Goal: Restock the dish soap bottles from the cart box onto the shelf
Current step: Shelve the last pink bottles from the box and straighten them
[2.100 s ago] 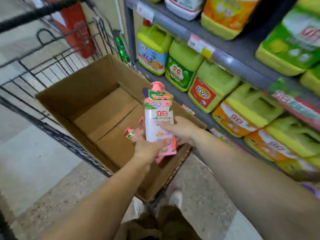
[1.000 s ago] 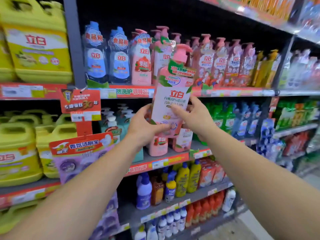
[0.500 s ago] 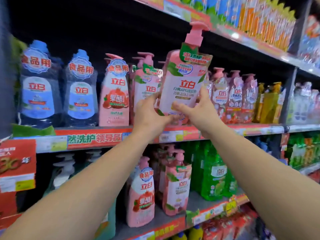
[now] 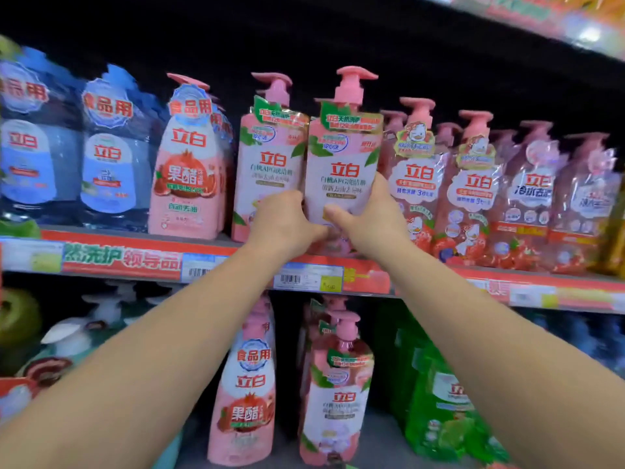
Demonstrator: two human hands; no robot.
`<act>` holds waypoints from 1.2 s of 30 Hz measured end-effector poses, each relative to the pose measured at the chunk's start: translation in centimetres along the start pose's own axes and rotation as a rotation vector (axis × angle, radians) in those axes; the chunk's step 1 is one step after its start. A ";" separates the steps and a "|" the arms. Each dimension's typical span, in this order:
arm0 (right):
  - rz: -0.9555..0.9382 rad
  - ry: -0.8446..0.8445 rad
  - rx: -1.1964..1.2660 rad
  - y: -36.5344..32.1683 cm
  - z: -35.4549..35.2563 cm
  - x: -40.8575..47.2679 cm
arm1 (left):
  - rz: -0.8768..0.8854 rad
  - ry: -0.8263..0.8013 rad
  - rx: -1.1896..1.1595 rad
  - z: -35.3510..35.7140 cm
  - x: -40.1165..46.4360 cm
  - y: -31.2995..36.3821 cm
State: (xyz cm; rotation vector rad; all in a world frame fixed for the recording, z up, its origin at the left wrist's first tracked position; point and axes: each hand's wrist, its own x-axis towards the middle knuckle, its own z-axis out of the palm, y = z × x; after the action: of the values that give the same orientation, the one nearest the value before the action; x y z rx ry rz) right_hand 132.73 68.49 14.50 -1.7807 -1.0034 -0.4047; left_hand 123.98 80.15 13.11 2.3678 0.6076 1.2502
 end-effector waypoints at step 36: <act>-0.182 -0.357 -0.288 0.9 2.0 0.5 | 0.300 -0.319 0.520 -5.8 -2.0 -6.4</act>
State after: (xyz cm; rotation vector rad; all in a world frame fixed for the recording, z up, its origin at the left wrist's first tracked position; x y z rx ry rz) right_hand 133.45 70.31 13.44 -2.0731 -1.4231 -0.3647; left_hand 116.90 85.16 11.42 3.1059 0.5339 0.8573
